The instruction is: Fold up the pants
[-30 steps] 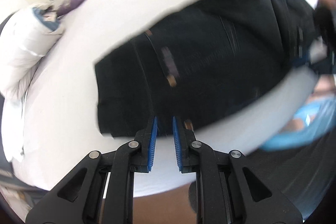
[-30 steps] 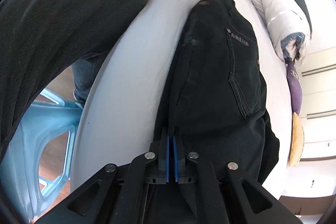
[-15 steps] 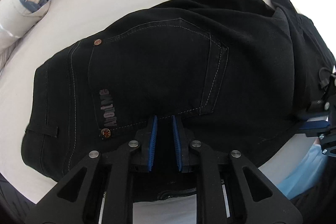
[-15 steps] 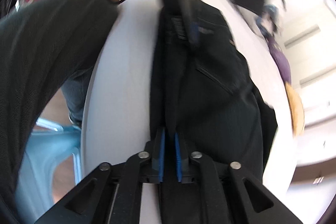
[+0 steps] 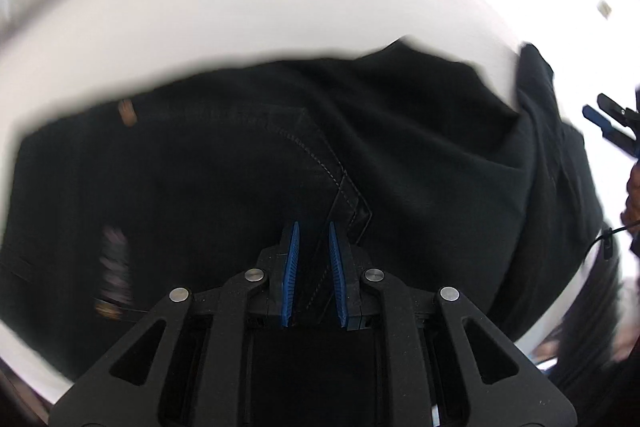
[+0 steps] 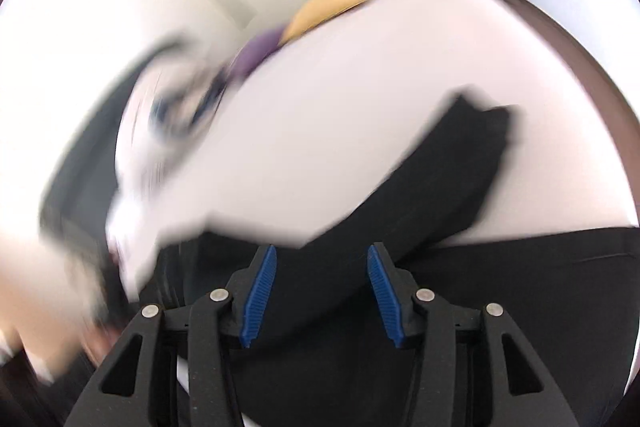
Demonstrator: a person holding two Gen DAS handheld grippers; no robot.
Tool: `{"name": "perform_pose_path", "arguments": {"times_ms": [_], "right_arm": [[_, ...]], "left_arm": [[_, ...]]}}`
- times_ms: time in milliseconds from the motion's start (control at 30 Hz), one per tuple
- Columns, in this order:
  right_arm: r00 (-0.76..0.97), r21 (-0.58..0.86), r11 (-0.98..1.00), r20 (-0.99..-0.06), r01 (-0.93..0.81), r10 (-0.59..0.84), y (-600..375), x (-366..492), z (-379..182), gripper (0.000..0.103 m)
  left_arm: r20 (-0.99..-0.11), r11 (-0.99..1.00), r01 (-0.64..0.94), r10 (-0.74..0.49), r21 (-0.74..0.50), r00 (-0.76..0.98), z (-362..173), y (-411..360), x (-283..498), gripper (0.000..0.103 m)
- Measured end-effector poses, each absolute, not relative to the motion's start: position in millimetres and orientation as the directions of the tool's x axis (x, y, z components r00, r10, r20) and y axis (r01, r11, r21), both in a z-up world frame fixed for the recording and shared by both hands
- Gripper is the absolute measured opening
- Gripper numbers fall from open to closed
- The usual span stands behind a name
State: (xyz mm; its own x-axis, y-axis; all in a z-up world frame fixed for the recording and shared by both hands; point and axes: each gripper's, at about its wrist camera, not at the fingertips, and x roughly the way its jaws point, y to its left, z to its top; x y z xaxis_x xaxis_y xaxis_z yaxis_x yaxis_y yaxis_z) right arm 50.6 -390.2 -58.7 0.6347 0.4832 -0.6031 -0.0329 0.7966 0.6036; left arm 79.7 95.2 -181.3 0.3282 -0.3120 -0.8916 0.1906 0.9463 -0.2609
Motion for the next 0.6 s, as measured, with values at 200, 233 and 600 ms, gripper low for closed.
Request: {"name": "perform_pose_path", "arguments": {"times_ms": [200, 233, 600], "right_arm": [[0.695, 0.761, 0.631, -0.536, 0.153, 0.478, -462, 70, -93, 0.053], [0.694, 0.77, 0.613, -0.539, 0.176, 0.477, -467, 73, -99, 0.053], [0.705, 0.864, 0.448, -0.466, 0.23, 0.535, -484, 95, -133, 0.053]], "left_arm": [[-0.798, 0.84, 0.01, -0.52, -0.543, 0.304, -203, 133, 91, 0.015], [-0.801, 0.843, 0.013, -0.515, -0.537, 0.304, -206, 133, 90, 0.015], [-0.795, 0.835, -0.018, -0.516, -0.55, 0.319, -218, 133, 67, 0.015]]}}
